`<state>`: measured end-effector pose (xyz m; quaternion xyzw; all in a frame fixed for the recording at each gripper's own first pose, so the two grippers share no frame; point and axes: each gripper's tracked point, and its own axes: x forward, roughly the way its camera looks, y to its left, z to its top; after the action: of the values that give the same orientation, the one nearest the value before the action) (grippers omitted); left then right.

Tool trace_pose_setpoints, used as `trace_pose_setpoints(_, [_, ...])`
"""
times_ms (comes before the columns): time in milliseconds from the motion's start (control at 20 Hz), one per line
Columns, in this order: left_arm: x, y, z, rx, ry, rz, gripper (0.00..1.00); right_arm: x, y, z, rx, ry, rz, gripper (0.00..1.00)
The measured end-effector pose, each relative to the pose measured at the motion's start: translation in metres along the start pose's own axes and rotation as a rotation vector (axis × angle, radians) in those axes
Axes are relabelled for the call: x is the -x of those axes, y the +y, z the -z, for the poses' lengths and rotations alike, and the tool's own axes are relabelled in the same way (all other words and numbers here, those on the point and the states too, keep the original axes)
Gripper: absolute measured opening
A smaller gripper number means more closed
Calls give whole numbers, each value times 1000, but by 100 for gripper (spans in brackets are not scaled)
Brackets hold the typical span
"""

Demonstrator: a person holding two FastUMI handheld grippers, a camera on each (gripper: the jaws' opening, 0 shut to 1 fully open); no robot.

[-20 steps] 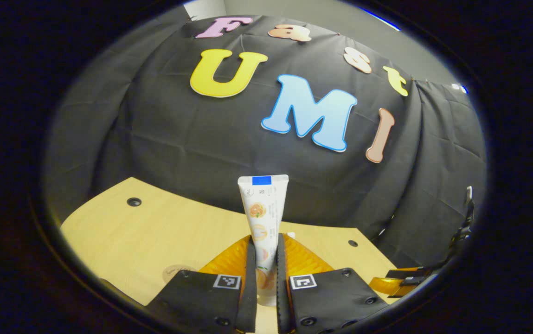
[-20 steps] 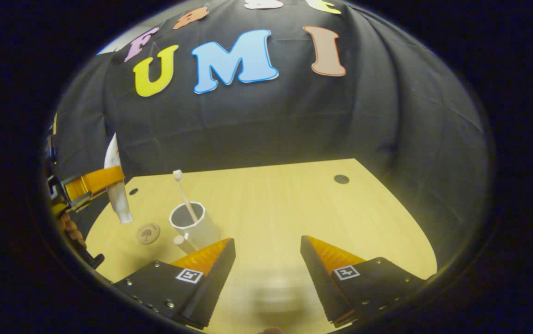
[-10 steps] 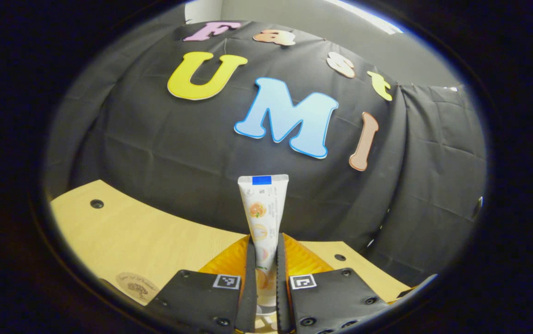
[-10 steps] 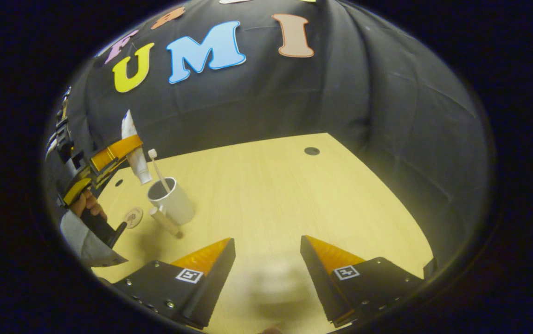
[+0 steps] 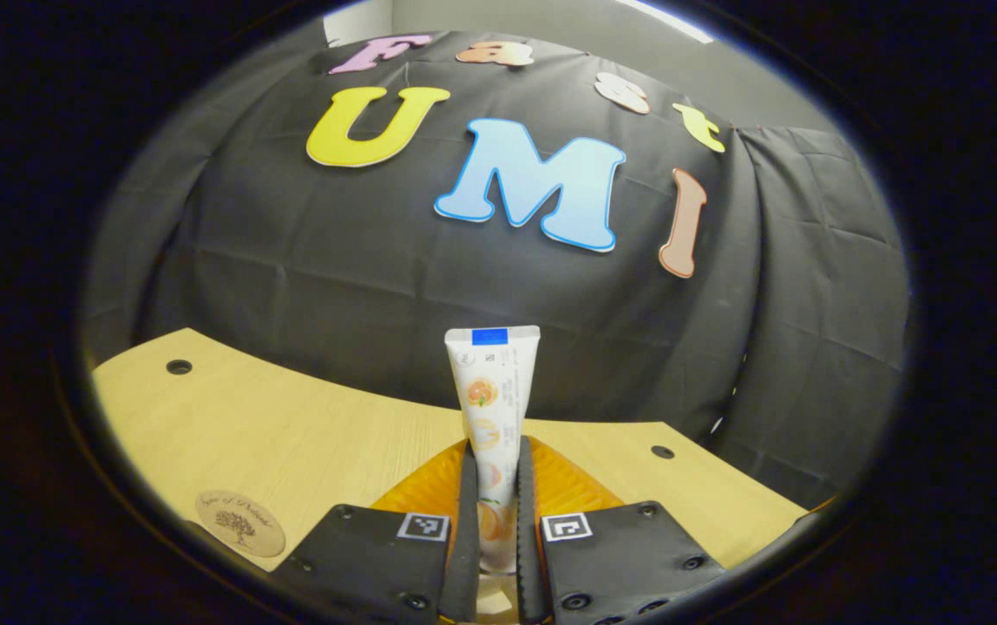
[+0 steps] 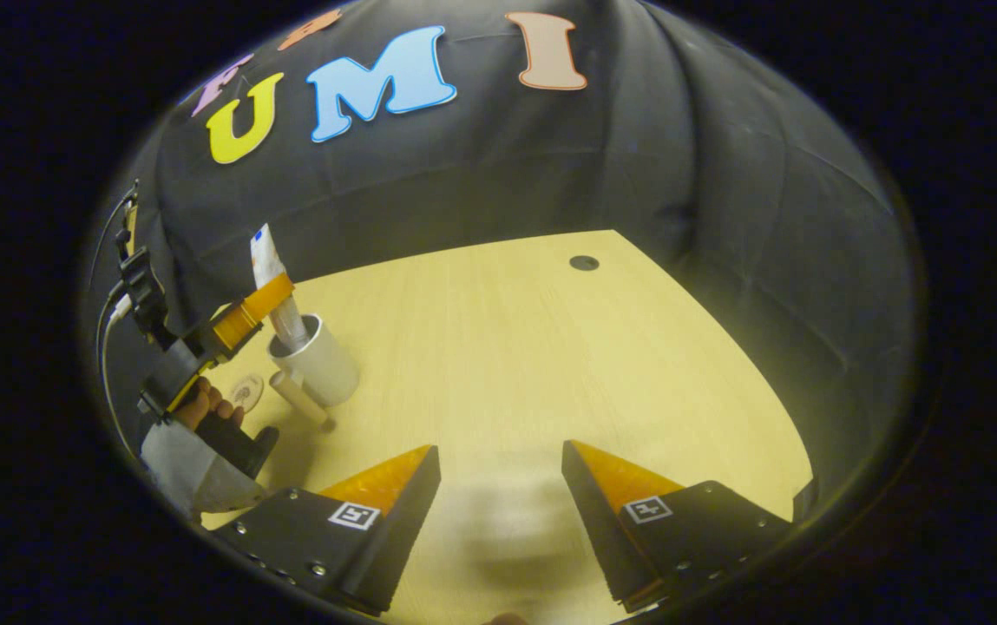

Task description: Put the toothbrush and toothpaste on the desktop into the cup, then pick up the cup and place it on the coaster on the desktop.

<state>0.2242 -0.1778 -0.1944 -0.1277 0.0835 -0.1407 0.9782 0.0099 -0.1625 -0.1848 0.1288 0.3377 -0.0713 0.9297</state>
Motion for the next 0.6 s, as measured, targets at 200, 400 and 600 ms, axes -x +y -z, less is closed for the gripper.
trace_pose_setpoints(200, [6,-2,0,9,12,18,29,-7,14,0,2,13,-22,86])
trace_pose_setpoints(400, [10,-3,-11,-7,-4,33,67,-6,25,2,8,18,-40,86])
trace_pose_setpoints(600, [23,6,-20,-32,3,23,89,-8,44,-1,12,21,-70,86])
